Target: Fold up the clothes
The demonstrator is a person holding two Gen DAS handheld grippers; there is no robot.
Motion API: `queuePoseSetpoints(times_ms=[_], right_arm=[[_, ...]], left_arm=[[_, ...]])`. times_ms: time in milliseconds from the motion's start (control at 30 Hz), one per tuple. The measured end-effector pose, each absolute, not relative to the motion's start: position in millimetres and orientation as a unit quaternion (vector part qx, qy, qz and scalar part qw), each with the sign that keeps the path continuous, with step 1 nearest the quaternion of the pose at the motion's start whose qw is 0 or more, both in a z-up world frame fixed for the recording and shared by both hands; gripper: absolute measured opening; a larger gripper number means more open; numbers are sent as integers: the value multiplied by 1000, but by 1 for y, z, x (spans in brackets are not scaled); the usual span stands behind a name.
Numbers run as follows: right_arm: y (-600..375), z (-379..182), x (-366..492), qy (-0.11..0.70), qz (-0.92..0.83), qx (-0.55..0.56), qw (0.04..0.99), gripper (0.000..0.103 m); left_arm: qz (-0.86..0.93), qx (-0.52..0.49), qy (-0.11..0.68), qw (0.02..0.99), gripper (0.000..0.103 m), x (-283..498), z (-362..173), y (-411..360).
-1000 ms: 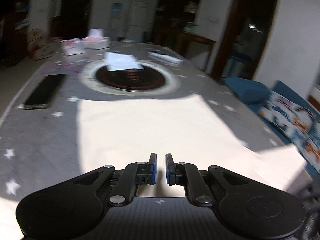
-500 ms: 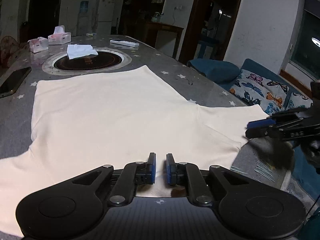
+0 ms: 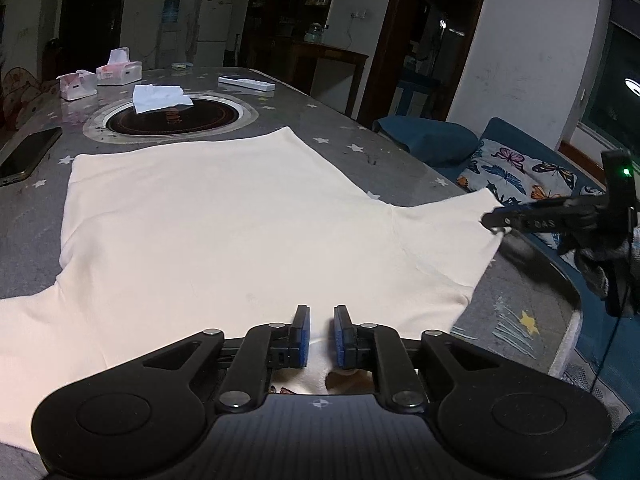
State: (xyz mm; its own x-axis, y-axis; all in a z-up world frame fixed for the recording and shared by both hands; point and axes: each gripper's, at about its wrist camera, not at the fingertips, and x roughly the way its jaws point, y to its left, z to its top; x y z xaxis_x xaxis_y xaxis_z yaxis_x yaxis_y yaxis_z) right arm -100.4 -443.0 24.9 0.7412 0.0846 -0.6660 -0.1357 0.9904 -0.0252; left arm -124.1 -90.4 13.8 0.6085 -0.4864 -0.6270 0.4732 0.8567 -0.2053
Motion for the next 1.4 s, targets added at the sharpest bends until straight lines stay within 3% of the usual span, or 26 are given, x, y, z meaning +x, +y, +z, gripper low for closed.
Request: queuePoseSetpoints(times_ms=[400, 767, 1100, 1400], right_arm=[[-403, 18, -82, 354, 125, -28, 926, 43], [-402, 15, -81, 355, 119, -25, 927, 55], [-403, 15, -78, 359, 113, -24, 926, 59], [-402, 15, -75, 360, 109, -26, 926, 62]], left_arm=[[-194, -64, 325, 923, 37, -134, 34, -48], [-18, -125, 318, 940, 37, -126, 25, 56], [111, -142, 300, 937, 36, -132, 18, 129], [130, -126, 292, 939, 36, -118, 18, 141]])
